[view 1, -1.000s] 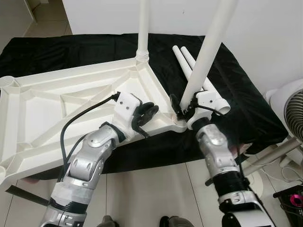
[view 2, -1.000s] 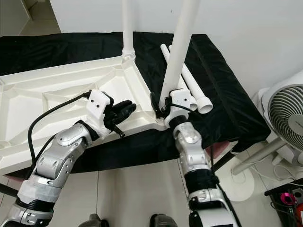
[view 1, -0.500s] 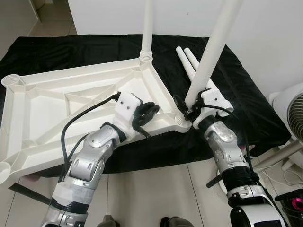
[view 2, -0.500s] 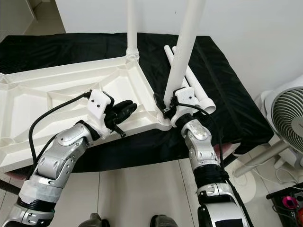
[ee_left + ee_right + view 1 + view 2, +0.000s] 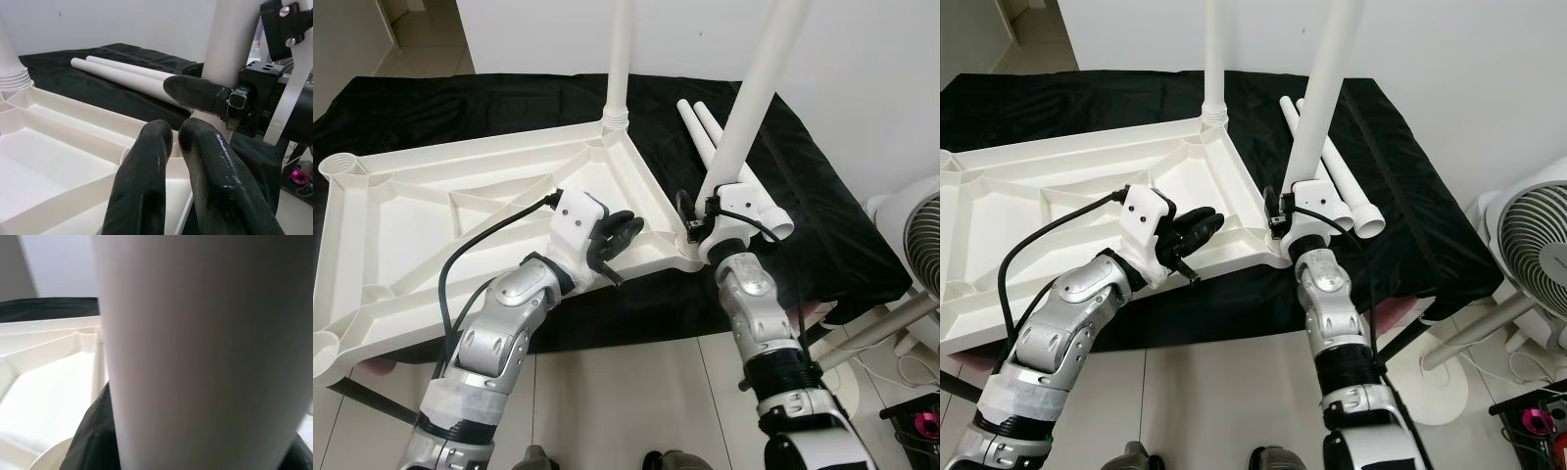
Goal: Building children table
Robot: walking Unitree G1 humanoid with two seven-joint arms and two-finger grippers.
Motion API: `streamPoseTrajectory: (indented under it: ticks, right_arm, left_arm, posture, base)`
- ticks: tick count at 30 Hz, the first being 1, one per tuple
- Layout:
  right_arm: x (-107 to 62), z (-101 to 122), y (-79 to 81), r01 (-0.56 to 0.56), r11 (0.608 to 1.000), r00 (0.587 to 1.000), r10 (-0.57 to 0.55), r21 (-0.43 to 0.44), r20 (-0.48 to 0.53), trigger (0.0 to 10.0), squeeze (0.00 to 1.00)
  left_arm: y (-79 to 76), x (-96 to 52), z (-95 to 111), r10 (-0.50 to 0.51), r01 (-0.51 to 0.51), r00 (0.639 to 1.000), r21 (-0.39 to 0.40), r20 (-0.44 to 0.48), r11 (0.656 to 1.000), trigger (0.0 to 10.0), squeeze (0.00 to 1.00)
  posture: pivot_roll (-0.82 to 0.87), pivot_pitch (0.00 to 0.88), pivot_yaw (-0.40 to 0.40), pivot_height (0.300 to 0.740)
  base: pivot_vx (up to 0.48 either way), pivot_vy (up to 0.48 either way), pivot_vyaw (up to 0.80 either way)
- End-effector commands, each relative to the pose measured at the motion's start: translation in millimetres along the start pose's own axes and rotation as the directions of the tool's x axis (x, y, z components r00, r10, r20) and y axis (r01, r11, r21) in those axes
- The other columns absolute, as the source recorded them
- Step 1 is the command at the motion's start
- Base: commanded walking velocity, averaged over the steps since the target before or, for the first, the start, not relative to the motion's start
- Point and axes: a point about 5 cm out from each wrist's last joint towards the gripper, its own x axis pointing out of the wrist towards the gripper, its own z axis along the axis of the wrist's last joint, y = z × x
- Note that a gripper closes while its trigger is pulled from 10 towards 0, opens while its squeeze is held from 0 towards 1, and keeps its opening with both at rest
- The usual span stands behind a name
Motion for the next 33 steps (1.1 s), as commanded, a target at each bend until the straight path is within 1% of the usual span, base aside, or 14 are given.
streamPoseTrajectory:
  ticks: [1,5,10,11,13,14,16,20,21,22,28,31,32,33]
  right_arm:
    - [-10.6,-22,2.1,0.087,0.996,0.99,-0.085,0.005,-0.112,10.0,0.0]
    - [-12.2,-17,13.0,0.078,0.995,0.993,-0.072,0.059,-0.094,10.0,0.0]
    - [-12.5,-12,16.4,0.043,0.997,0.997,-0.038,0.072,-0.065,10.0,0.0]
    - [-12.4,-10,14.1,0.039,0.997,0.998,-0.035,0.071,-0.05,10.0,0.11]
    - [-12.2,-8,11.6,0.038,0.997,0.999,-0.035,0.072,-0.038,10.0,0.11]
    - [-12.1,-6,10.5,0.02,0.997,1.0,-0.018,0.079,-0.022,10.0,1.0]
    - [-11.5,2,6.1,-0.01,0.996,1.0,0.008,0.085,0.027,10.0,1.0]
    - [-10.5,8,1.1,-0.058,0.995,0.997,0.053,0.079,0.063,10.0,1.0]
    - [-9.5,9,-3.2,-0.088,0.994,0.994,0.084,0.063,0.07,10.0,0.13]
    - [-7.6,11,-8.7,-0.128,0.991,0.989,0.125,0.049,0.076,10.0,0.0]
    - [-3.4,15,-19.4,-0.221,0.975,0.973,0.219,0.017,0.078,10.0,0.0]
    - [0.4,15,-26.3,-0.353,0.935,0.934,0.354,-0.04,0.045,10.0,0.0]
    - [0.4,15,-26.3,-0.353,0.935,0.934,0.354,-0.04,0.045,10.0,0.0]
    - [1.0,12,-27.7,-0.41,0.911,0.911,0.411,-0.043,0.011,10.0,0.0]
  left_arm:
    - [0.6,-2.3,-1,0.02,-0.02,1.0,-0.011,-0.006,1.0,10.0,0.0]
    - [0.8,-2.9,-1,0.021,-0.021,1.0,-0.012,-0.008,1.0,10.0,0.0]
    - [-0.8,-2.1,-1,0.012,-0.012,1.0,-0.014,-0.01,1.0,10.0,0.0]
    - [-1.4,-1.9,-1,0.009,-0.009,1.0,-0.015,-0.011,1.0,10.0,0.0]
    - [-1.5,-1.8,-1,0.007,-0.007,1.0,-0.015,-0.011,1.0,10.0,0.0]
    - [-1.6,-1.7,-1,0.007,-0.007,1.0,-0.015,-0.01,1.0,10.0,0.0]
    - [-1.6,-2.1,-1,0.008,-0.008,1.0,-0.015,-0.01,1.0,10.0,0.0]
    - [-2.2,-2.0,-1,0.009,-0.009,1.0,-0.017,-0.011,1.0,10.0,0.0]
    - [-3.2,-1.4,-1,0.008,-0.008,1.0,-0.02,-0.01,1.0,10.0,0.0]
    - [-4.8,-0.3,-1,0.004,-0.004,1.0,-0.022,-0.007,1.0,10.0,0.0]
    - [-9.1,1.8,0,-0.01,0.009,1.0,-0.028,-0.002,1.0,10.0,0.0]
    - [-13.8,3.6,-1,-0.028,0.028,1.0,-0.034,-0.001,0.999,10.0,0.0]
    - [-13.8,3.6,-1,-0.028,0.028,1.0,-0.034,-0.001,0.999,10.0,0.0]
    - [-15.5,4.9,-1,-0.033,0.033,0.999,-0.039,-0.001,0.999,10.0,0.0]
  posture:
    - [-0.03,0.083,-0.032,0.74]
    - [-0.03,0.086,-0.027,0.74]
    - [-0.03,0.086,-0.027,0.74]
    - [-0.03,0.086,-0.027,0.74]
    - [-0.03,0.086,-0.027,0.74]
    - [-0.03,0.086,-0.026,0.74]
    - [-0.03,0.086,-0.026,0.74]
    - [-0.03,0.082,-0.029,0.74]
    - [-0.03,0.078,-0.031,0.74]
    - [-0.03,0.074,-0.032,0.74]
    - [-0.03,0.069,-0.03,0.74]
    - [-0.03,0.063,-0.029,0.74]
    - [-0.03,0.063,-0.029,0.74]
    - [-0.03,0.057,-0.031,0.74]
  base:
    - [0.0,0.0,0.0]
    - [0.0,0.0,0.0]
    - [0.0,0.0,0.0]
    - [0.0,0.0,0.0]
    - [0.0,0.0,0.0]
    - [0.0,0.0,0.0]
    - [0.0,0.0,0.0]
    - [0.0,0.0,0.0]
    - [0.0,0.0,0.0]
    - [0.0,0.0,0.0]
    - [0.0,0.0,0.0]
    - [0.0,0.0,0.0]
    - [0.0,0.0,0.0]
    - [0.0,0.0,0.0]
